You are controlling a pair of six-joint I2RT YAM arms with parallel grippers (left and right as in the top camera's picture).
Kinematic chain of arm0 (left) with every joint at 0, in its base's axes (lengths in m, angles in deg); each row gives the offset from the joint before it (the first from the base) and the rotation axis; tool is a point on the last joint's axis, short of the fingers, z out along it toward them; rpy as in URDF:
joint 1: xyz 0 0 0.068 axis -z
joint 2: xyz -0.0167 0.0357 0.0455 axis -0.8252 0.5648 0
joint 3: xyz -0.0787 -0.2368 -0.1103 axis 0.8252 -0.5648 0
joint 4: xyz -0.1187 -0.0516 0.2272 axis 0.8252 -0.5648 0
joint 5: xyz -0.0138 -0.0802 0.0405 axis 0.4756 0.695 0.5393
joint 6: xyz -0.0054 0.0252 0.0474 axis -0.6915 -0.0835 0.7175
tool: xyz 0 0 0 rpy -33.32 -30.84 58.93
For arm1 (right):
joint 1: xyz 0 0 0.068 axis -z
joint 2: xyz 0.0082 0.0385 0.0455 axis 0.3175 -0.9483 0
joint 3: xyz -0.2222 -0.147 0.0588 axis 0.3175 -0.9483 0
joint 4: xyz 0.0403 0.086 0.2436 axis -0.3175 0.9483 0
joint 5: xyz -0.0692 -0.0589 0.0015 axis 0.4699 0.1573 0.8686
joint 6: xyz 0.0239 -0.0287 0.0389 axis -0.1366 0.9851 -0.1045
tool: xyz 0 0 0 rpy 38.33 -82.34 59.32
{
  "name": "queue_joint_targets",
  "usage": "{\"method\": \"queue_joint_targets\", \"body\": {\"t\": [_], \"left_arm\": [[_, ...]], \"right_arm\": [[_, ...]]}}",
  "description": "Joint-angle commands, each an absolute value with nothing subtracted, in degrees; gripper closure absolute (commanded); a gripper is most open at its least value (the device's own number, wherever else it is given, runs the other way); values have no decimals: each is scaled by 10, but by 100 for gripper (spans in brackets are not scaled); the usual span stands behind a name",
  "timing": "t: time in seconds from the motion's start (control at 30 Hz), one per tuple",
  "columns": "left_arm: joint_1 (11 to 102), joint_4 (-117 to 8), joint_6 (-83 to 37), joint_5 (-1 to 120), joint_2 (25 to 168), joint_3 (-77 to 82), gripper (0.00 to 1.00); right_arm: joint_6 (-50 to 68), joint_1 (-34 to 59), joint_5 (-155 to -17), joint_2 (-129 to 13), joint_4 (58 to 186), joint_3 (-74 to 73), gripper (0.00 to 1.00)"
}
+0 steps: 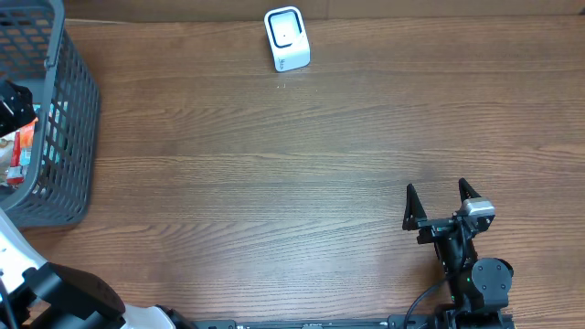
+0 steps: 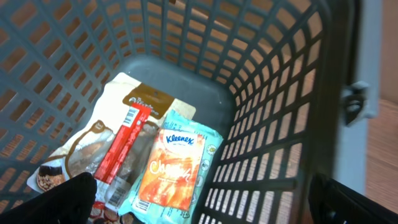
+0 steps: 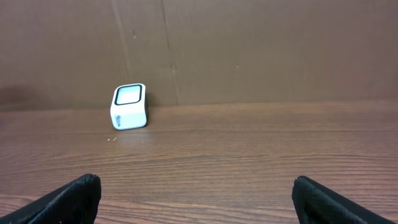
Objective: Scan the item barcode
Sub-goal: 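Lower the left gripper into the basket toward the orange Kleenex pack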
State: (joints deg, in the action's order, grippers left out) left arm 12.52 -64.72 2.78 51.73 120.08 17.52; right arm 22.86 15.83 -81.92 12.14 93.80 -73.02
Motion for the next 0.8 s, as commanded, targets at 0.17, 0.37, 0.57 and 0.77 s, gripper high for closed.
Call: {"method": "queue_joint_targets", "body": {"t": [0.17,0.37,0.57,0.77], "left_arm": [[128,-643,35,470,1248,170,1],[128,-651,53,440,1274,170,1],[129,-656,87,417,1318,170,0],[131,-658,164,440,1341,170,0]], "right_arm": [[224,155,-818,127,936,-736,0],[224,155,-818,127,936,-736,0],[224,155,-818,127,936,-736,0],[224,155,-818,127,936,-736,0]]}}
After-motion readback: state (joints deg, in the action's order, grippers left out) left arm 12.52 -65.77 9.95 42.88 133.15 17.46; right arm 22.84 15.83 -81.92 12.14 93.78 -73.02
